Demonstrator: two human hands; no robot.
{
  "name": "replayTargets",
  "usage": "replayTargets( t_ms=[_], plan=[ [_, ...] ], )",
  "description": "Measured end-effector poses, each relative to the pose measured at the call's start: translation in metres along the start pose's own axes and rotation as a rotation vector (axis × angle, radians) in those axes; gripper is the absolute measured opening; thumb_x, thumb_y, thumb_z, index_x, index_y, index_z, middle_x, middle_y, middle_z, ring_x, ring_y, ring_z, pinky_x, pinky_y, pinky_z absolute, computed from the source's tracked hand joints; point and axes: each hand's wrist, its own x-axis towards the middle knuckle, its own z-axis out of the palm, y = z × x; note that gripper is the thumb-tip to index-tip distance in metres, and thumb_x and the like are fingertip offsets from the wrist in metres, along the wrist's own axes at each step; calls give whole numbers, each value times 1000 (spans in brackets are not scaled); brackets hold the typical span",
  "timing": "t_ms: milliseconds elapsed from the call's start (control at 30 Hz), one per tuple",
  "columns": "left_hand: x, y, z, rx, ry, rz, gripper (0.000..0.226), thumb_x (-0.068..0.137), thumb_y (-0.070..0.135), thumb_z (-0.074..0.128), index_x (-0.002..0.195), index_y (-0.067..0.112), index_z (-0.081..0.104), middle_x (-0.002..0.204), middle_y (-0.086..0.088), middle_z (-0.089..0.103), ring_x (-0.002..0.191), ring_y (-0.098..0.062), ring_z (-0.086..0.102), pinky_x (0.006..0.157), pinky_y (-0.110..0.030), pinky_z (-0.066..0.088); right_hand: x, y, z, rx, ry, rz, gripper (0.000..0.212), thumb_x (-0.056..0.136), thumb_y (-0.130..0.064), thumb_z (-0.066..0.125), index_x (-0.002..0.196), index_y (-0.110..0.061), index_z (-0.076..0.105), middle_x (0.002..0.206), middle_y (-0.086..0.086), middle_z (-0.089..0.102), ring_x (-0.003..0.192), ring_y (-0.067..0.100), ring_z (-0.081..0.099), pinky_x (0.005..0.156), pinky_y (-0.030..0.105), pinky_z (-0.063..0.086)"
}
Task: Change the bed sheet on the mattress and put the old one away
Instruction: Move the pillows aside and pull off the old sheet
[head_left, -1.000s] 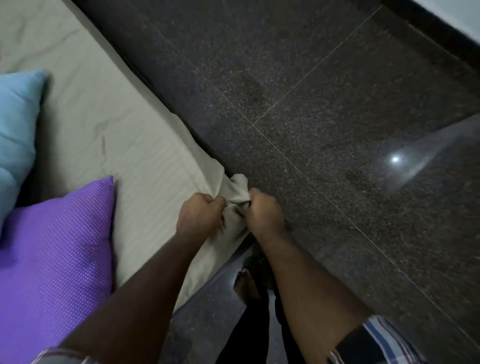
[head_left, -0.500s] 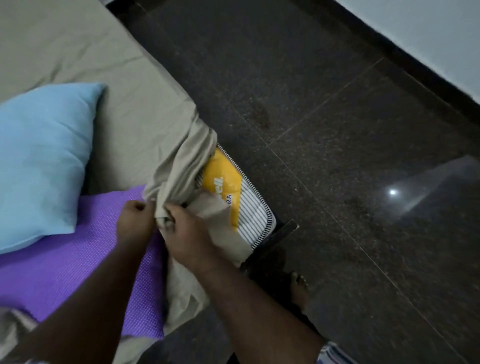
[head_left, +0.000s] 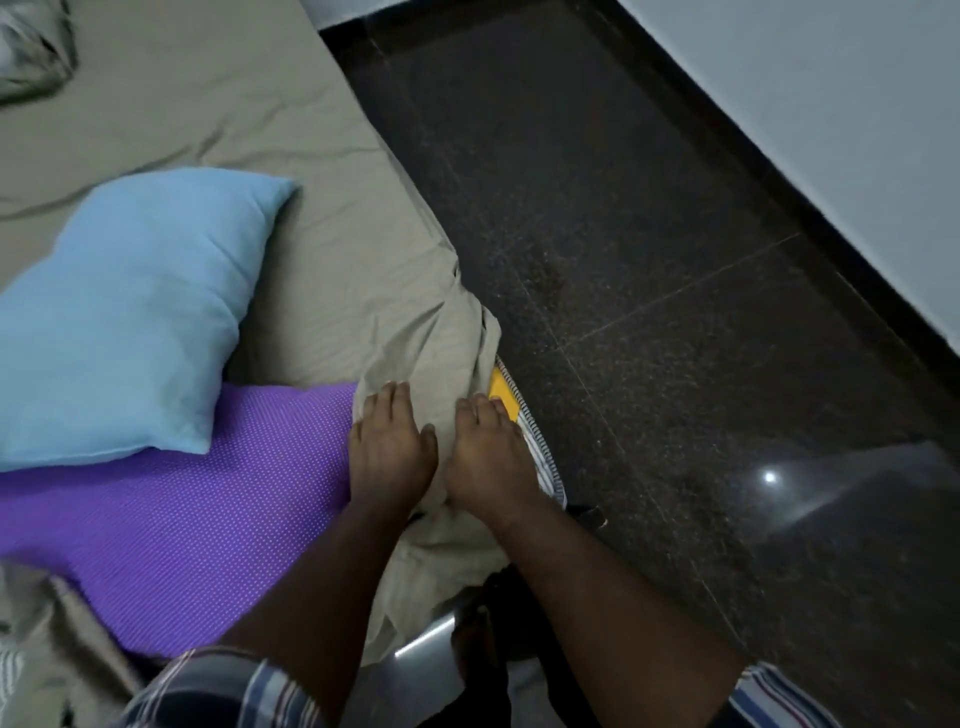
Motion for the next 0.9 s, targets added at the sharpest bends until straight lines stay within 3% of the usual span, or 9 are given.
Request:
replayTargets(
  t_ms=[133, 200, 333, 500, 667, 900],
  plan=[
    [33, 32, -5, -17, 3, -9, 70, 96, 35, 55, 155, 9, 29, 161, -13, 31, 150, -33, 26, 121, -50, 26, 30, 19, -35, -31, 6, -40, 60, 101, -35, 39, 154, -11, 28, 161, 15, 27, 151, 32, 19, 121, 47, 22],
    [57, 55, -8, 6, 11, -16, 70, 97, 37, 52, 157, 10, 27, 163, -12, 28, 151, -31, 23, 122, -46, 22, 50, 32, -59, -41, -11, -65, 60, 101, -38, 31, 154, -11, 28, 161, 14, 26, 152, 32, 17, 121, 48, 22],
    [112, 115, -17, 25, 34, -95, 71, 95, 37, 53, 156, 11, 28, 164, -11, 27, 152, -31, 21, 120, -48, 27, 103, 65, -116, -43, -24, -162, 80, 84, -43, 8, 155, -11, 27, 163, 14, 23, 153, 31, 14, 122, 49, 21],
    [186, 196, -35, 12, 70, -252, 74, 96, 38, 53, 158, 10, 23, 166, -10, 21, 154, -30, 14, 121, -50, 24, 189, 110, -186, -117, -9, -310, 63, 100, -32, 38, 157, -10, 23, 165, 16, 18, 154, 33, 9, 121, 50, 17],
    [265, 253, -65, -20, 145, -335, 74, 96, 38, 48, 159, 12, 17, 167, -8, 16, 155, -28, 9, 123, -49, 20, 269, 129, -261, -190, -44, -379, 71, 98, -27, 42, 160, -10, 11, 167, 16, 2, 155, 32, -5, 124, 51, 6],
    [366, 262, -126, -99, 230, -406, 72, 99, 42, 46, 159, 16, 17, 168, -3, 14, 155, -24, 5, 124, -47, 16, 374, 92, -337, -244, -99, -451, 74, 96, -26, 49, 159, -12, 13, 168, 12, 5, 155, 28, -3, 124, 48, 7]
  ],
)
